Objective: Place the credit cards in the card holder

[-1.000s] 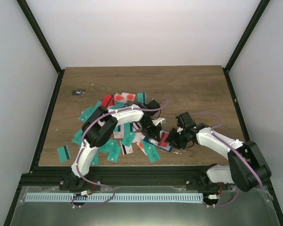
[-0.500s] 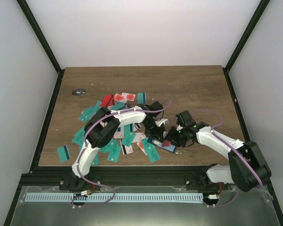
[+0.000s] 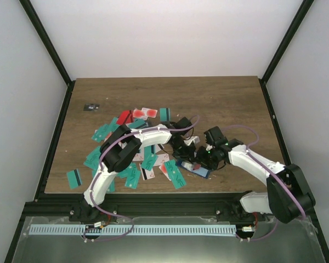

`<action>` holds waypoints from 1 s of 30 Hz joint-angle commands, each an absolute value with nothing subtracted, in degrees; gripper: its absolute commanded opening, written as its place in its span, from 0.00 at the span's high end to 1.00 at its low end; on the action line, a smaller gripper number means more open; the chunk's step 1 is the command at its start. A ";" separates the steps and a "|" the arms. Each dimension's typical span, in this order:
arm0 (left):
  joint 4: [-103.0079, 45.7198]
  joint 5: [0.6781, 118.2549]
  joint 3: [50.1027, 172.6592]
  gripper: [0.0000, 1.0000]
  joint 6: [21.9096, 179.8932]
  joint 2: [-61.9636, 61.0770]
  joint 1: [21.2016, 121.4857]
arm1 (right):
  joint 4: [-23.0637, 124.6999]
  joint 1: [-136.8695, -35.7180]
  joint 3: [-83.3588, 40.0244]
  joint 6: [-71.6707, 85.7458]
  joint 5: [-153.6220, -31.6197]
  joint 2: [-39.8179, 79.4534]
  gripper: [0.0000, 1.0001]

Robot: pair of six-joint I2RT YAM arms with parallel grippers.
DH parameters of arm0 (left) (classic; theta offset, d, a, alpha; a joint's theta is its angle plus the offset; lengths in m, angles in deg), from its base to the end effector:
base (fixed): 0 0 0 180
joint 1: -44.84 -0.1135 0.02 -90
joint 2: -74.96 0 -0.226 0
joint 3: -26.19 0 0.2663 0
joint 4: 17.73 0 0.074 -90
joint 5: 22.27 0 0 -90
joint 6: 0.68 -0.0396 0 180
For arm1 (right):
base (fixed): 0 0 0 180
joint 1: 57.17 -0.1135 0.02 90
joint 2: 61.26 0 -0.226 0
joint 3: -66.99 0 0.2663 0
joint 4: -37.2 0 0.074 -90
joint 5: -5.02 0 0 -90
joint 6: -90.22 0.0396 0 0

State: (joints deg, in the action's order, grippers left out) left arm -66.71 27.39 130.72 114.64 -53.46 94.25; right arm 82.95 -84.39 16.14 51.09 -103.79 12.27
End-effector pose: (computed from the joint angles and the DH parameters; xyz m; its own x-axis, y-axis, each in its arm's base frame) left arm 0.2633 -0.3467 0.0832 -0.8626 0.5058 -0.0017 0.3694 0.6278 -0.6851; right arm 0.2099 0.1223 0.1239 -0.9395 0.3425 0.0006 0.3017 0.8270 0.4744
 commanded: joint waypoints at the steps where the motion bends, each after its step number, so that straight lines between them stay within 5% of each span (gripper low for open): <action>1: -65.18 28.48 130.41 0.95 116.63 -50.32 93.50 | 84.64 -84.78 13.12 49.30 -102.97 12.91 0.69; 15: -64.38 26.76 124.07 0.90 119.65 -40.89 86.14 | 86.48 -85.23 6.13 47.78 -104.27 20.27 0.68; 30: -70.58 42.91 104.62 0.80 114.99 -17.37 72.91 | 89.57 -93.45 -19.27 42.42 -109.11 37.08 0.45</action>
State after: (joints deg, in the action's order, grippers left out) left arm -66.49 34.65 109.36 117.29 -22.90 73.82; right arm 90.41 -92.30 -15.44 45.61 -105.67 38.00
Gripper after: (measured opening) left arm 0.161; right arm 0.540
